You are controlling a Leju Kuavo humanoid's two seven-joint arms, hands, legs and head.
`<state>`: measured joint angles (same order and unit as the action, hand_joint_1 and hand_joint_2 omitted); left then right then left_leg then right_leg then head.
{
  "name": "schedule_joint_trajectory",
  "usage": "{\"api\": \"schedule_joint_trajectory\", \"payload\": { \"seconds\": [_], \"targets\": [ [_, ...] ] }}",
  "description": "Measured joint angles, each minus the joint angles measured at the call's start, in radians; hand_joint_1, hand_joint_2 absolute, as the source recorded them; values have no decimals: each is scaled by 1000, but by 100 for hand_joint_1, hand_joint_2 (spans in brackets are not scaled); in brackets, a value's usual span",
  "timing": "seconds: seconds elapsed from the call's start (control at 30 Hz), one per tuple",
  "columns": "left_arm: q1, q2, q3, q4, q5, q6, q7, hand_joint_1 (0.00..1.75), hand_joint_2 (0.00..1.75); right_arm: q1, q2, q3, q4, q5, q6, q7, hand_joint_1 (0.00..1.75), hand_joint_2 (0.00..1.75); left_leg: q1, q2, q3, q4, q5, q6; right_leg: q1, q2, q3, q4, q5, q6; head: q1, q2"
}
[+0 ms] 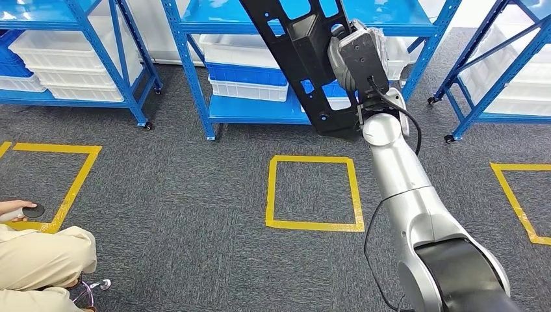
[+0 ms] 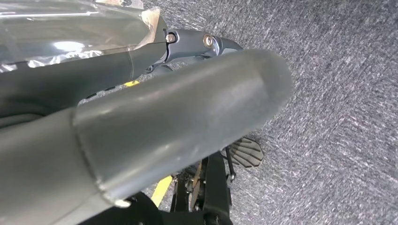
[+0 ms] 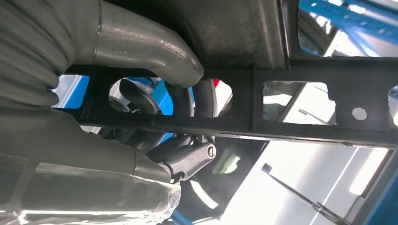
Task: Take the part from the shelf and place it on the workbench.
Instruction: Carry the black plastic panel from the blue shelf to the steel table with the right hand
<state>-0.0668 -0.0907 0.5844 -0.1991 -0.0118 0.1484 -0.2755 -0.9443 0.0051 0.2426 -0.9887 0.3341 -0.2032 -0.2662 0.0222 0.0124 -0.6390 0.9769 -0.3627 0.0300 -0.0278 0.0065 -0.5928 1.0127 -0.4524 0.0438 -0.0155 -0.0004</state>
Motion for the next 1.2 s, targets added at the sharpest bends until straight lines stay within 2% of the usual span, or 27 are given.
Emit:
{"api": "schedule_joint_trajectory", "payload": {
  "seconds": [0.03,0.1,0.13,0.17,0.2,0.23,0.27,0.3,0.33,0.4,0.47,0.5,0.57,0.63,0.67,0.7,0.73,0.77,0.83,0.87,0.9,0.97,1.0,1.03,1.1,1.17,1.2],
  "targets": [
    [-1,-2,1,0,0,0,0,0,0,-3,0,-1,4,-7,3,-4,175,175,3,7,8,-17,9,5,3,-1,-14,29,-17,-3,1,0],
    [-2,-5,6,0,0,1,1,0,0,-10,-1,-4,14,-16,6,-10,175,175,8,18,13,-32,17,10,1,-2,-69,146,-75,-12,4,0],
    [-2,-6,9,0,0,1,2,0,0,-11,-2,-5,20,-19,7,-11,175,175,8,24,11,-31,19,9,-1,-2,-97,209,-99,-12,4,0],
    [-2,-7,12,0,0,1,2,0,0,-10,-3,-5,25,-21,7,-12,175,175,9,29,9,-31,19,8,-3,-3,-113,249,-112,-7,5,0],
    [-2,-9,14,0,0,1,2,0,0,-10,-4,-6,30,-22,7,-12,175,175,10,35,6,-29,20,5,-6,-4,-113,253,-110,2,5,0],
    [-1,-10,16,0,0,1,3,0,0,-10,-5,-6,34,-22,7,-12,175,175,13,42,3,-25,20,0,-9,-9,-91,215,-93,14,5,0],
    [-1,-12,16,0,0,0,3,0,0,-11,-6,-6,36,-22,7,-13,175,175,16,50,-1,-18,19,-6,-13,-20,-54,148,-69,27,5,0],
    [-1,-12,17,0,0,0,3,0,0,-14,-6,-7,37,-23,6,-14,175,175,16,57,-6,-7,15,-16,-14,-38,-22,85,-48,36,6,0],
    [-1,-11,18,0,0,-1,3,0,0,-17,-5,-8,38,-23,5,-15,175,175,16,64,-12,6,10,-26,-13,-53,4,37,-33,37,7,0],
    [-1,-10,21,0,-2,-2,2,0,0,-21,-6,-11,41,-25,1,-18,175,175,13,77,-18,24,4,-42,-10,-59,13,17,-25,19,7,0],
    [0,-13,22,0,-3,-3,1,0,0,-22,-9,-14,44,-28,-4,-19,175,175,20,85,-19,30,1,-50,-11,-34,6,24,-19,-3,2,0],
    [1,-13,23,0,-4,-2,2,0,0,-22,-11,-14,45,-30,-6,-20,175,175,24,75,-23,41,-13,-52,-11,-24,3,25,-14,-10,2,0],
    [1,-14,23,0,-8,-1,2,0,0,-22,-13,-15,48,-31,-9,-22,175,175,27,32,-51,119,-76,-54,-9,-3,-4,25,-6,-24,-1,0],
    [3,-14,24,0,-10,0,2,0,0,-20,-14,-15,52,-35,-11,-24,175,175,21,1,-101,252,-150,-48,-2,18,-10,25,0,-33,-5,0],
    [3,-14,24,0,-11,0,2,0,0,-17,-15,-15,55,-37,-11,-25,175,175,16,-4,-120,305,-171,-42,4,30,-13,26,2,-36,-6,0],
    [4,-14,25,0,-11,1,3,0,0,-14,-17,-15,57,-39,-11,-26,175,175,11,-7,-124,323,-173,-34,10,43,-16,26,4,-40,-6,0],
    [4,-14,25,0,-11,1,4,0,0,-12,-18,-15,59,-42,-11,-28,175,175,6,-11,-111,308,-160,-21,16,57,-18,26,7,-43,-6,0],
    [4,-14,26,0,-12,1,5,0,0,-13,-19,-16,60,-45,-11,-31,175,175,-2,-24,-78,251,-132,-4,21,71,-18,25,8,-45,-6,0],
    [4,-11,27,1,-14,1,6,0,0,-16,-22,-17,61,-51,-12,-38,175,175,-10,-77,-9,131,-93,34,25,95,-21,25,13,-46,-1,0],
    [4,-8,28,1,-16,1,7,0,0,-18,-23,-17,62,-54,-13,-41,175,175,-14,-97,12,93,-85,47,21,106,-23,24,16,-43,0,0],
    [4,-6,28,1,-17,2,8,0,0,-18,-24,-18,63,-57,-14,-43,175,175,-17,-105,19,80,-87,54,15,116,-26,23,19,-39,1,0],
    [2,-5,28,0,-19,2,10,0,0,-14,-29,-21,64,-60,-16,-44,175,175,-24,-82,31,58,-77,58,10,136,-30,15,27,-27,-4,0],
    [1,-5,28,0,-20,1,10,0,0,-13,-32,-24,64,-60,-16,-44,175,175,-22,-67,40,38,-69,55,12,123,-36,16,27,-23,-5,0],
    [1,-5,28,0,-21,1,10,0,0,-14,-36,-26,64,-61,-17,-44,175,175,-20,-51,49,17,-60,53,16,97,-46,29,18,-20,-1,0],
    [3,-6,28,0,-22,1,10,0,0,-18,-40,-29,64,-62,-18,-45,175,175,-16,-18,60,-7,-48,46,17,31,-90,113,-25,-19,6,0],
    [4,-7,28,1,-26,0,11,0,0,-15,-42,-31,65,-64,-21,-44,175,175,-16,13,58,-8,-47,44,8,8,-142,225,-67,-12,9,0],
    [4,-8,28,1,-29,0,11,0,0,-11,-44,-31,65,-64,-23,-44,175,175,-14,28,57,-8,-48,41,3,3,-153,251,-73,-3,9,0]
  ]
}}
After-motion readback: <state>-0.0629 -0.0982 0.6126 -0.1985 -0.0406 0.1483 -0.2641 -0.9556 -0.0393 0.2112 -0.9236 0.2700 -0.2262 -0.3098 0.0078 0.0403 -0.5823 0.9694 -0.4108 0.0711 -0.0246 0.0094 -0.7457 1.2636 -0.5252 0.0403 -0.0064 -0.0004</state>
